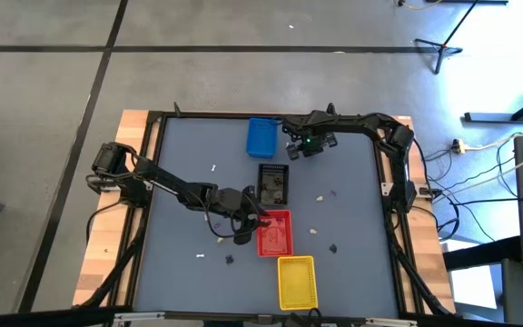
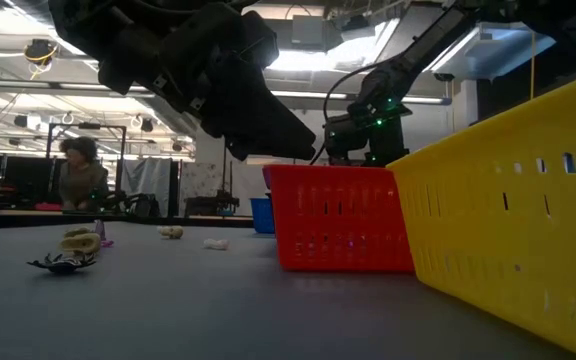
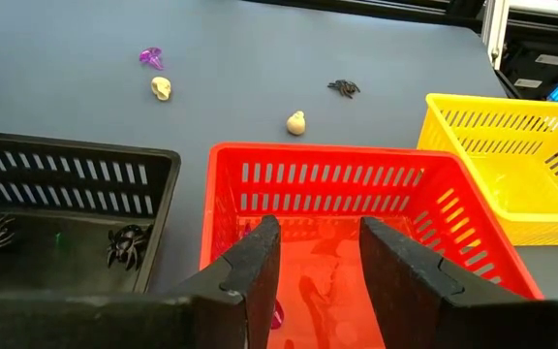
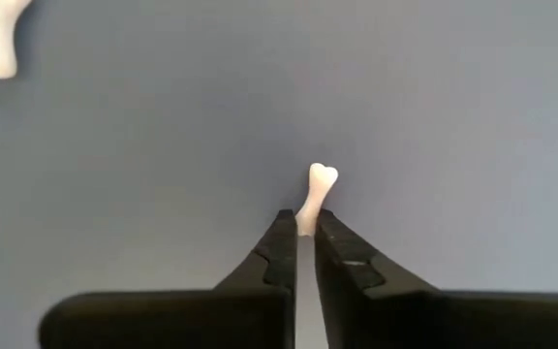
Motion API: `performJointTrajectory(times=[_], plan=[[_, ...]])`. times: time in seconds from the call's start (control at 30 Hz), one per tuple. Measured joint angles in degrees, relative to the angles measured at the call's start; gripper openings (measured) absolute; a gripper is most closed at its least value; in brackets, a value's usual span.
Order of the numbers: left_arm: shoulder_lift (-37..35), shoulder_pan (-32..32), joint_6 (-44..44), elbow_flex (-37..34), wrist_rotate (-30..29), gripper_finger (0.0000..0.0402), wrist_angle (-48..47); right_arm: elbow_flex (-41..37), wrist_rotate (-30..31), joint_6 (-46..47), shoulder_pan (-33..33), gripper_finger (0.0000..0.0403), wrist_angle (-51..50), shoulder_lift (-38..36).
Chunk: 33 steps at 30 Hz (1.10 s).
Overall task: Sort Halloween decoration
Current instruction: Put the white bone toy into the blue bin
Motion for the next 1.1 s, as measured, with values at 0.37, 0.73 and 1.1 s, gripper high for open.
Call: performJointTrajectory(times=[0.37, 0.73, 1.1], plan=[[0.0, 0.0, 0.01, 0.0, 0.0, 0.0135, 0.0, -0.02, 0.0, -2.53, -0.02, 0.0023, -0.03, 0.0], [-1.57, 0.23, 2.26, 0.0, -0.67, 0.0135, 0.0, 0.77, -0.24, -5.84, -0.07, 0.0023, -0.72, -0.43], [-8.33, 3.78, 3.55, 0.0, -2.92, 0.0135, -0.34, 11.84, 0.51, -10.21, -0.09, 0.0023, -7.95, -0.51]])
